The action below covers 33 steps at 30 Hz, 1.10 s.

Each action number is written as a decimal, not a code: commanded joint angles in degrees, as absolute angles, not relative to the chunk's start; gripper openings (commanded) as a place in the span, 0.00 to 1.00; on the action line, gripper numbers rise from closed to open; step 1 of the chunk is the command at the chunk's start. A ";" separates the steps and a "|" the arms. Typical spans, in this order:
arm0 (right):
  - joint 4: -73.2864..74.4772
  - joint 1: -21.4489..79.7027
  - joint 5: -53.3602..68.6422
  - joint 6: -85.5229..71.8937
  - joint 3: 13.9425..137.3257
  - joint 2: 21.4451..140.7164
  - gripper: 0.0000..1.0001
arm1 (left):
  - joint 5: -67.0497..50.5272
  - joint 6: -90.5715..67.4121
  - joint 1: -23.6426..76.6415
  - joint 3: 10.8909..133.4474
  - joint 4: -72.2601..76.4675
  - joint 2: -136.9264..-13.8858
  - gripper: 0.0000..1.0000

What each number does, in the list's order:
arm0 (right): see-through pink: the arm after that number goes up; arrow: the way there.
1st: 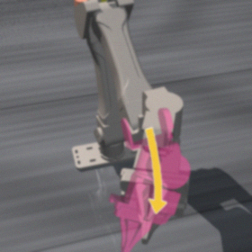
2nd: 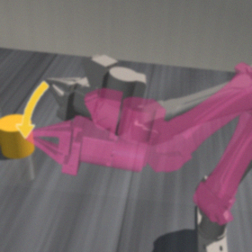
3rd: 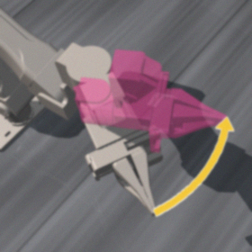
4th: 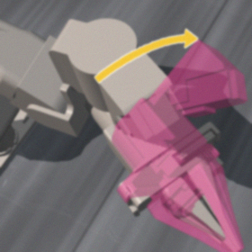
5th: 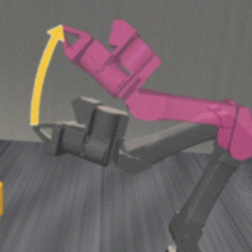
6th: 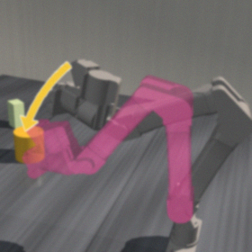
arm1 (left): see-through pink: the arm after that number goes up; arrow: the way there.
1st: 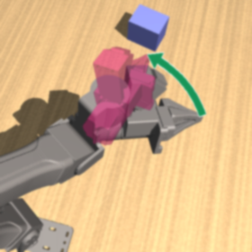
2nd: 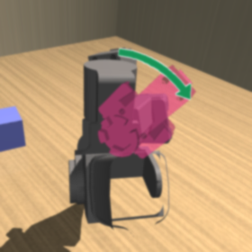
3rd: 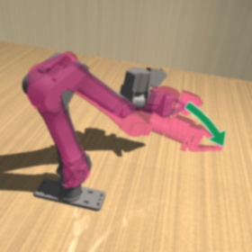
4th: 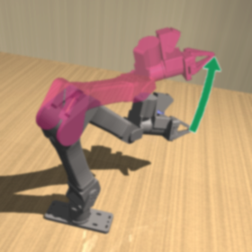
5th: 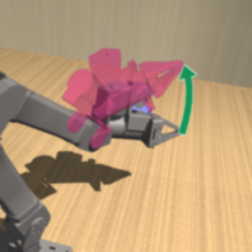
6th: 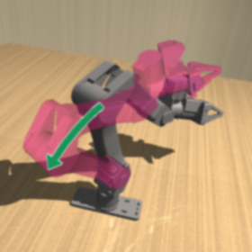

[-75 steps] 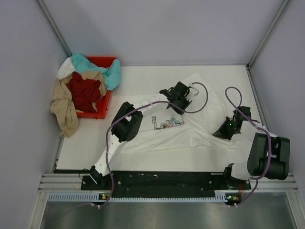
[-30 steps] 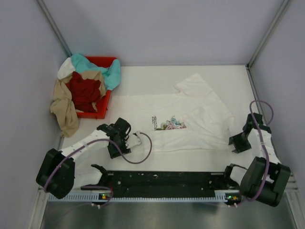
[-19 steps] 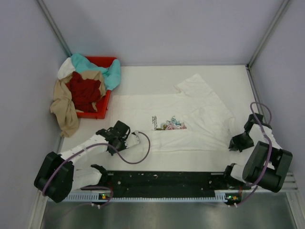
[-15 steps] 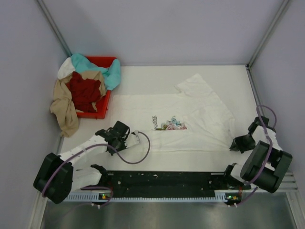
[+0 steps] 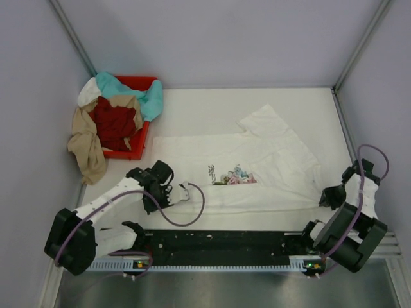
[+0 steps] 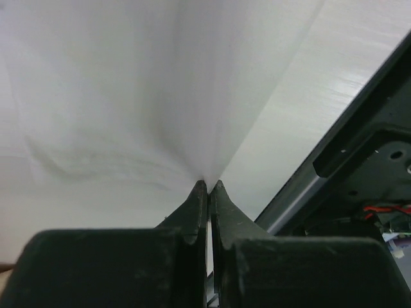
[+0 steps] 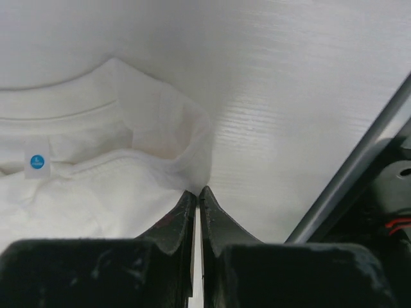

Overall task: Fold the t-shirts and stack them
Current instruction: Fold the flattened tshirt in 1/3 of the way, then grap the side of the flattened tshirt furthest away from the robot with both arms

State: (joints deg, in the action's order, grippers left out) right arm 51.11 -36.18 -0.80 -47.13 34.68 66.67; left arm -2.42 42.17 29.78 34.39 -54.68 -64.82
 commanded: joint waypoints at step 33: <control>34.88 -7.66 6.77 -18.57 89.17 88.38 0.88 | -7.91 39.47 9.15 95.69 -60.91 -102.89 0.63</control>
